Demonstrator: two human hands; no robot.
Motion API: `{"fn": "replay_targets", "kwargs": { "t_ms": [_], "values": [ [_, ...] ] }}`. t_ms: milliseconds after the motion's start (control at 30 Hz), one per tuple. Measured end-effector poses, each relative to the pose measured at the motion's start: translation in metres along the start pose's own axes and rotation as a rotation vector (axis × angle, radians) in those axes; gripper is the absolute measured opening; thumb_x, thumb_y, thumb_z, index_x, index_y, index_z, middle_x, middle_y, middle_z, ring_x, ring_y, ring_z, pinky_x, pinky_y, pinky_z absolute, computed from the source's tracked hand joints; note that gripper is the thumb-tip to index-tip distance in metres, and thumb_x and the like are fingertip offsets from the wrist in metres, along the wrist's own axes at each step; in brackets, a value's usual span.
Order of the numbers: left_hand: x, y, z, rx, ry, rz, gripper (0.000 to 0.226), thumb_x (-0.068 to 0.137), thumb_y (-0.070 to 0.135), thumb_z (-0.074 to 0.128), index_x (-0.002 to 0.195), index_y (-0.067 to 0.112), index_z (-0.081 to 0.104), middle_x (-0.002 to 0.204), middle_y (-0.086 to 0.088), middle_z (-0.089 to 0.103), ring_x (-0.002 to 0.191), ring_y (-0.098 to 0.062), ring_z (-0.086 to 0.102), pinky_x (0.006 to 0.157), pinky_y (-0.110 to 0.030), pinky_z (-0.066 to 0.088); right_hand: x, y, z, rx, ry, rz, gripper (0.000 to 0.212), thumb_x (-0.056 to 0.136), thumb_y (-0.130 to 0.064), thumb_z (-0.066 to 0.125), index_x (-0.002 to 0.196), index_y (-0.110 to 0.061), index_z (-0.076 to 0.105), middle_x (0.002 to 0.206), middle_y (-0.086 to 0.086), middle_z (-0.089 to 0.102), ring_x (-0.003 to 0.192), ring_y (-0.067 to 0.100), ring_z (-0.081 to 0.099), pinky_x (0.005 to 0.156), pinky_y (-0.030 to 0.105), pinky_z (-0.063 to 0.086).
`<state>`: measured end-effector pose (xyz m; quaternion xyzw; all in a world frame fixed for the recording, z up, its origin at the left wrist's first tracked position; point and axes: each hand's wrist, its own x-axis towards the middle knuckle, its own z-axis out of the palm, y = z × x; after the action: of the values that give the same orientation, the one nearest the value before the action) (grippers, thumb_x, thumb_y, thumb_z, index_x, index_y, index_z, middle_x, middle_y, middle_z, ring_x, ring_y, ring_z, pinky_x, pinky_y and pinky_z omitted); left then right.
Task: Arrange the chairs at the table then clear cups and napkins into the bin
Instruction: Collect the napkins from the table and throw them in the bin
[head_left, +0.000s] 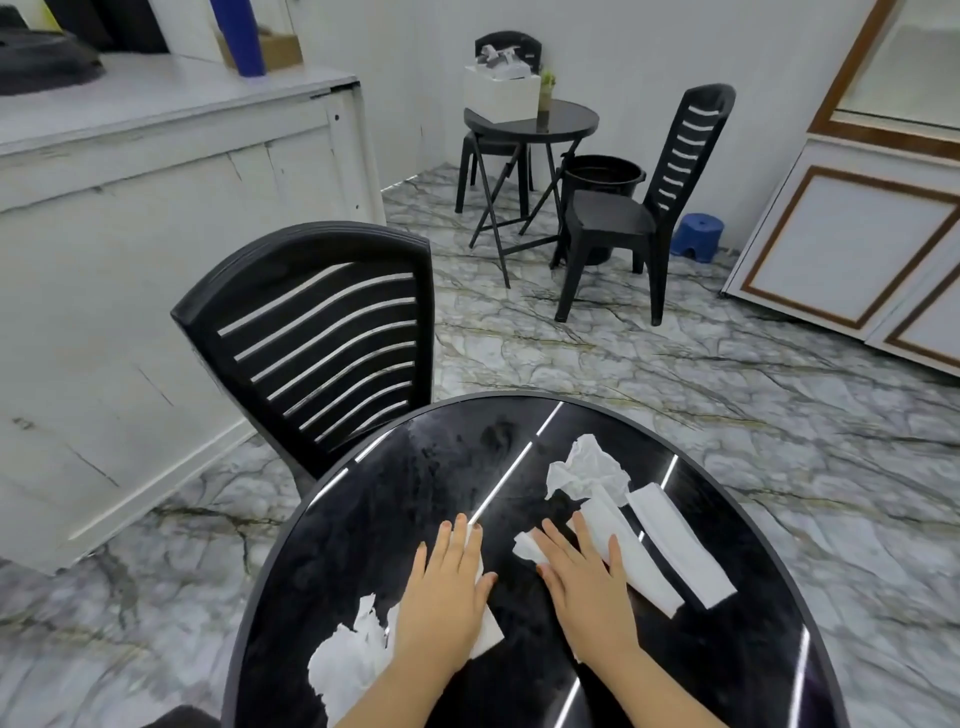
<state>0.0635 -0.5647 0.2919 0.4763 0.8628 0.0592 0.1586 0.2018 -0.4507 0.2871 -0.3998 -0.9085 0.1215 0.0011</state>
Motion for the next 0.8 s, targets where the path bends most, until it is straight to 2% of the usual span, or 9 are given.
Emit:
{"fn": "replay_targets", "kwargs": {
  "t_ms": [100,167,200,267,367,500,600,700,800],
  "values": [
    [-0.003,-0.002,-0.014,0.020,0.004,0.011,0.077,0.095,0.045,-0.008,0.124,0.018,0.058,0.130,0.001,0.060,0.117,-0.014,0.058,0.094,-0.034,0.049,-0.005,-0.002,0.000,0.151,0.017,-0.051,0.056,0.095,-0.047,0.006,0.126,-0.037,0.051,0.129,-0.019,0.058,0.141,0.010,0.019,0.113,0.041,0.013],
    [-0.004,-0.002,-0.019,-0.025,0.094,0.076,0.095,0.079,0.059,-0.026,0.142,0.020,0.034,0.150,0.005,0.035,0.137,-0.010,0.034,0.113,-0.030,0.023,-0.009,-0.008,-0.004,0.315,0.041,-0.098,0.060,0.091,-0.054,0.005,0.129,-0.036,0.049,0.132,-0.016,0.055,0.141,0.011,0.014,0.113,0.035,0.005],
    [-0.006,0.000,-0.020,-0.076,0.118,0.088,0.101,0.070,0.065,-0.030,0.146,0.022,0.020,0.155,0.007,0.021,0.142,-0.008,0.020,0.115,-0.028,0.008,-0.011,-0.013,-0.009,0.408,0.038,-0.100,0.053,0.093,-0.052,0.010,0.128,-0.037,0.047,0.132,-0.016,0.054,0.143,0.013,0.014,0.113,0.030,0.006],
    [-0.010,0.003,-0.025,-0.144,0.161,0.072,0.093,0.072,0.068,-0.021,0.147,0.024,0.012,0.157,0.008,0.013,0.144,-0.006,0.009,0.112,-0.023,-0.004,-0.014,-0.025,-0.020,0.590,0.007,-0.103,0.030,0.098,-0.034,0.029,0.122,-0.049,0.040,0.133,-0.020,0.046,0.143,0.013,0.016,0.113,0.026,0.010],
    [-0.019,0.008,-0.044,-0.216,0.208,0.051,0.093,0.072,0.069,-0.017,0.147,0.024,0.016,0.157,0.008,0.017,0.143,-0.005,0.011,0.111,-0.021,-0.004,-0.017,-0.039,-0.031,0.765,-0.012,-0.076,0.044,0.098,-0.019,0.041,0.121,-0.056,0.033,0.144,-0.009,0.038,0.141,0.009,0.022,0.114,0.027,0.022],
    [-0.027,0.001,-0.070,-0.252,0.279,0.018,0.056,0.095,0.048,0.016,0.146,0.024,0.018,0.156,0.007,0.019,0.143,-0.005,0.013,0.116,-0.025,0.000,-0.015,-0.064,-0.051,0.796,-0.017,-0.156,0.045,0.098,-0.019,0.041,0.125,-0.053,0.033,0.146,-0.006,0.041,0.138,0.010,0.032,0.113,0.032,0.031],
    [-0.036,-0.014,-0.092,-0.268,0.387,-0.038,0.051,0.098,0.043,0.024,0.146,0.025,0.021,0.155,0.006,0.022,0.143,-0.007,0.017,0.113,-0.024,0.000,-0.012,-0.086,-0.065,0.833,-0.003,-0.219,0.043,0.097,-0.017,0.043,0.135,-0.036,0.039,0.139,-0.017,0.039,0.138,0.009,0.032,0.113,0.029,0.030],
    [-0.055,-0.032,-0.115,-0.292,0.487,-0.085,0.050,0.098,0.041,0.027,0.145,0.024,0.022,0.155,0.005,0.024,0.143,-0.009,0.019,0.115,-0.027,0.004,-0.009,-0.117,-0.078,0.866,-0.008,-0.288,0.042,0.097,-0.017,0.045,0.136,-0.029,0.043,0.141,-0.010,0.045,0.134,0.007,0.037,0.112,0.027,0.031],
    [-0.085,-0.058,-0.131,-0.315,0.551,-0.144,0.051,0.098,0.040,0.028,0.146,0.023,0.022,0.155,0.004,0.023,0.143,-0.009,0.018,0.115,-0.028,0.005,-0.012,-0.158,-0.086,0.875,-0.042,-0.376,0.041,0.097,-0.018,0.044,0.137,-0.025,0.042,0.140,-0.009,0.046,0.129,-0.001,0.036,0.107,0.015,0.028]
  ]
}}
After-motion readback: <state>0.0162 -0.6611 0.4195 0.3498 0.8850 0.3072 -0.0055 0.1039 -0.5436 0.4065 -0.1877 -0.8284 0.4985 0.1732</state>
